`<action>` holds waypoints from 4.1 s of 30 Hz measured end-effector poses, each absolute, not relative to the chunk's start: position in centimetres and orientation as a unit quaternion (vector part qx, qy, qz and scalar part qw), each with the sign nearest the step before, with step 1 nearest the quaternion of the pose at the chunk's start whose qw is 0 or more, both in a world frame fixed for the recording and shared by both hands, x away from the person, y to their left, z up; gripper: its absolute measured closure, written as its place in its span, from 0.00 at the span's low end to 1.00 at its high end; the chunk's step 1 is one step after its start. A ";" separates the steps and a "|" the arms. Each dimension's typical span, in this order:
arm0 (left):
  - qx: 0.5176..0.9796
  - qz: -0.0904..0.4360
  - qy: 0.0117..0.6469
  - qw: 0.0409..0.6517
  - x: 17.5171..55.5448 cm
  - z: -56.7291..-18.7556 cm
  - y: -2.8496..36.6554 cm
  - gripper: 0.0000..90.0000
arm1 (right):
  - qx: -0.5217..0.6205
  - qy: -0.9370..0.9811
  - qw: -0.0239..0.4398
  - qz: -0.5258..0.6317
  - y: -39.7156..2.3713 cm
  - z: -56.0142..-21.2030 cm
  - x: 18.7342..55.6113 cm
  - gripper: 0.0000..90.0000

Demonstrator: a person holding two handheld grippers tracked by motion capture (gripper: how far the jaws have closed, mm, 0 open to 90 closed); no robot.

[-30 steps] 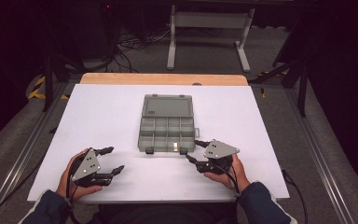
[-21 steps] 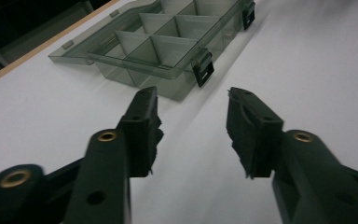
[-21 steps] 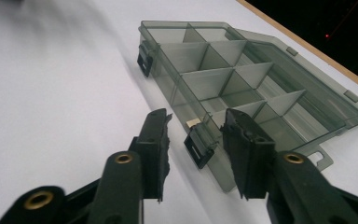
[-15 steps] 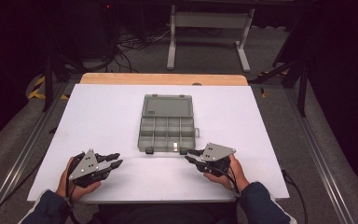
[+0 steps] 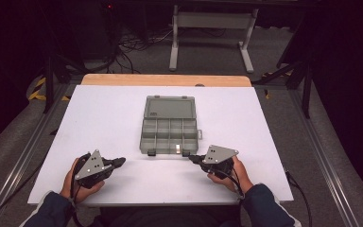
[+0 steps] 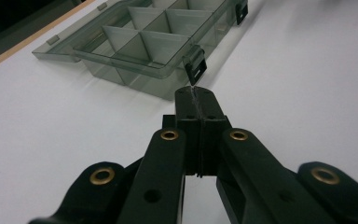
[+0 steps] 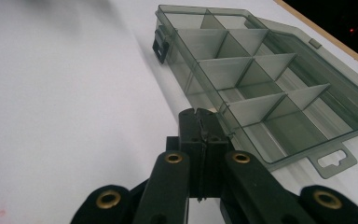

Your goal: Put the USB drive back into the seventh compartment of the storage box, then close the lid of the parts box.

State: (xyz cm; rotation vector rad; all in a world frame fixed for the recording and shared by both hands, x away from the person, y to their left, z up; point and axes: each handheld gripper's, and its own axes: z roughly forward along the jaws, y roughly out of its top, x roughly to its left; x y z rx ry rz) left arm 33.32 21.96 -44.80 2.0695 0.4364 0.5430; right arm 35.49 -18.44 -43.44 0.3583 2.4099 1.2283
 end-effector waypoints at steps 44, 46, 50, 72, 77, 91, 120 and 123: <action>0.852 0.243 0.220 0.408 48.5 -41.8 18.0 1.00 | 0.267 0.842 0.243 0.401 -20.6 -40.5 49.0 1.00; 0.852 0.242 0.228 0.405 49.0 -41.9 17.9 1.00 | 0.274 0.846 0.241 0.389 -20.2 -40.8 49.8 1.00; 0.852 0.237 0.246 0.396 50.3 -42.1 17.7 1.00 | 0.282 0.850 0.238 0.377 -19.4 -41.0 50.8 1.00; 0.870 0.220 0.300 0.323 54.4 -45.1 15.6 1.00 | 0.342 0.864 0.224 0.294 -18.1 -43.2 55.7 1.00; 0.878 0.209 0.296 0.312 54.4 -45.8 15.3 1.00 | 0.342 0.873 0.212 0.276 -18.0 -44.0 55.9 1.00; 0.874 0.218 0.301 0.313 54.5 -46.1 14.9 1.00 | 0.312 0.887 0.214 0.264 -17.7 -44.3 56.0 1.00; 0.834 0.279 0.329 0.344 54.6 -45.3 13.9 1.00 | 0.323 0.843 0.290 0.317 -17.4 -44.3 55.9 1.00; 0.828 0.287 0.328 0.352 54.5 -44.9 13.9 1.00 | 0.325 0.834 0.304 0.325 -17.5 -43.9 55.8 1.00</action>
